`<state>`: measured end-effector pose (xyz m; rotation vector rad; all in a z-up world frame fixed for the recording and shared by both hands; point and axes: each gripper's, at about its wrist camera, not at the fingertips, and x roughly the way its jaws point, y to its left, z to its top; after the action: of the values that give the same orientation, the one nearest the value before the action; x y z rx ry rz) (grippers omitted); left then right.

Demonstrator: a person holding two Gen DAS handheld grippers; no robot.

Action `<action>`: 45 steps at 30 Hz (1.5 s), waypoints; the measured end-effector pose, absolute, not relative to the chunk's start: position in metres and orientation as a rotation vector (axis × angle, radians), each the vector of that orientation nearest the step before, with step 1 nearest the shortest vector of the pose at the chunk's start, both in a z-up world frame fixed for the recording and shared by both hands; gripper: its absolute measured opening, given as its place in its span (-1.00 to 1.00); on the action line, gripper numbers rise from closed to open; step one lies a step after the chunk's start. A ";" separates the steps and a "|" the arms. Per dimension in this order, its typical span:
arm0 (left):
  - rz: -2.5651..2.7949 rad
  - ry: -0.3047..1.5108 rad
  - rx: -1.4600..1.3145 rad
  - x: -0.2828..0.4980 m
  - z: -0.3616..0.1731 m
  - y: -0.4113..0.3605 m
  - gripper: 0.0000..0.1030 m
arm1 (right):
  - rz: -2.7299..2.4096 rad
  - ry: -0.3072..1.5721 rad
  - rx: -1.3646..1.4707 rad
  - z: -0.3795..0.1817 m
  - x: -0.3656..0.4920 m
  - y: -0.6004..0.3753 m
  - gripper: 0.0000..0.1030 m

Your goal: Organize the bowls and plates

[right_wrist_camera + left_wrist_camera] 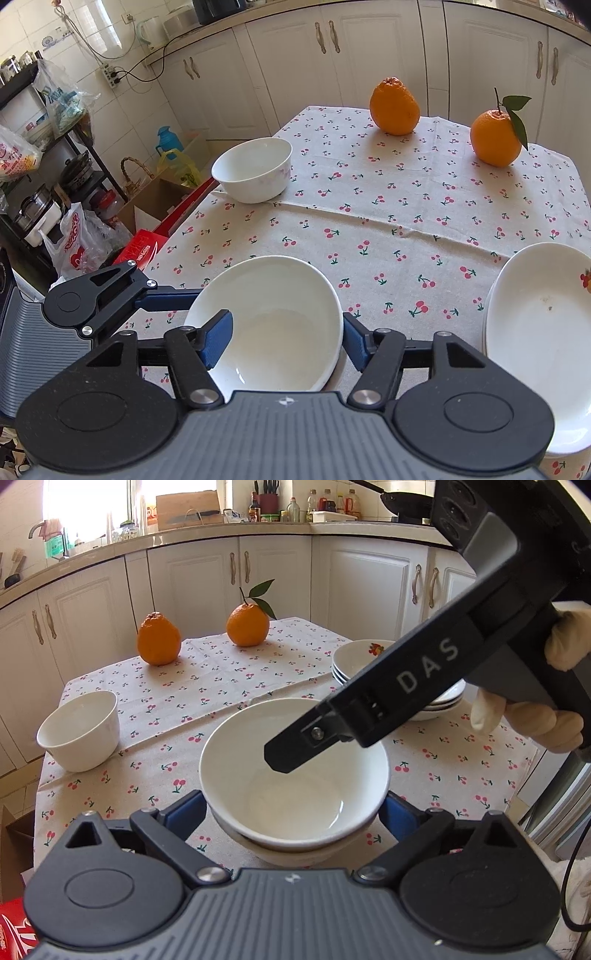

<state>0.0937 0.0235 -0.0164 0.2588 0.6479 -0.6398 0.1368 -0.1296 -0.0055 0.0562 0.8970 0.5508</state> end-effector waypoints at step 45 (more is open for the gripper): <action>-0.345 0.612 0.188 0.187 0.012 0.156 0.93 | 0.761 0.666 -0.338 0.036 0.200 -0.048 1.00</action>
<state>0.1865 0.1556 0.0117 0.1880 0.6121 -0.3449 0.1996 -0.0478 0.0357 -0.3375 0.6663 0.7607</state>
